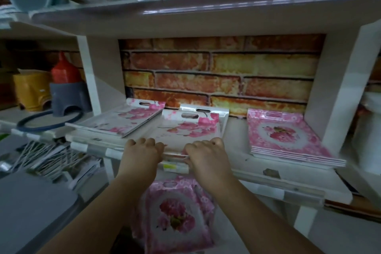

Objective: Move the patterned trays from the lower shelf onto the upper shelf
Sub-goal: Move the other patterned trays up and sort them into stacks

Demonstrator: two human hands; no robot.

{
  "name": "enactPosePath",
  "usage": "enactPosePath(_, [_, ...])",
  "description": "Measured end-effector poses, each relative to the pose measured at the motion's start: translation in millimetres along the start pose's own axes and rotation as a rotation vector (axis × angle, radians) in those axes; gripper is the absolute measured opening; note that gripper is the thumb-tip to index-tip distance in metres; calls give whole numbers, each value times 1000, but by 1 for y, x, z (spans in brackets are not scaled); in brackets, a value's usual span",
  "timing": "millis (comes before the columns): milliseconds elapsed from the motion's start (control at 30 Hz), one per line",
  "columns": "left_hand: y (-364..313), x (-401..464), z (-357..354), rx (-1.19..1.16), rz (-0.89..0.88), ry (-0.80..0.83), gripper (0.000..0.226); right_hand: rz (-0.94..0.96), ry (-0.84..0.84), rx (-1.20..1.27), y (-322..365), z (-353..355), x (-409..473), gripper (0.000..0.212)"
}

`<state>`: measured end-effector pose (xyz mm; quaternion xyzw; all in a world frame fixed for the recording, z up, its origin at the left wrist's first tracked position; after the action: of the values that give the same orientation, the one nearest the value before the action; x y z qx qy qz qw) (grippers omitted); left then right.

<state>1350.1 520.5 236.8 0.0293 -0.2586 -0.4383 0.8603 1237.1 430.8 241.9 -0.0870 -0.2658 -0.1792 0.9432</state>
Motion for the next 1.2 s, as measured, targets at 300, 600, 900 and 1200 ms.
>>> enactPosePath(300, [9,31,-40,-135,-113,-123,66,-81,2,-48,1,-25,33,23])
enactPosePath(600, [18,60,-67,-81,-118,-67,102,-154,-3,-116,4,-36,51,37])
enactPosePath(900, [14,76,-90,-126,-185,-41,112,-197,66,-136,-15,-55,61,49])
enactPosePath(1200, [5,72,-120,-101,-234,5,101,-265,97,-124,-27,-86,48,64])
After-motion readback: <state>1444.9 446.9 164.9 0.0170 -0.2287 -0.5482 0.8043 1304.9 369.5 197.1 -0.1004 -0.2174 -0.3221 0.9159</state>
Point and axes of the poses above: each hand's wrist, its own x-axis towards the middle knuckle, its own z-axis out of the back of the hand, y = z × x, the point moved 7 cm from there along x, towards the middle knuckle, and after that the axes turned 4 degrees about y, right-handed, at the moved point
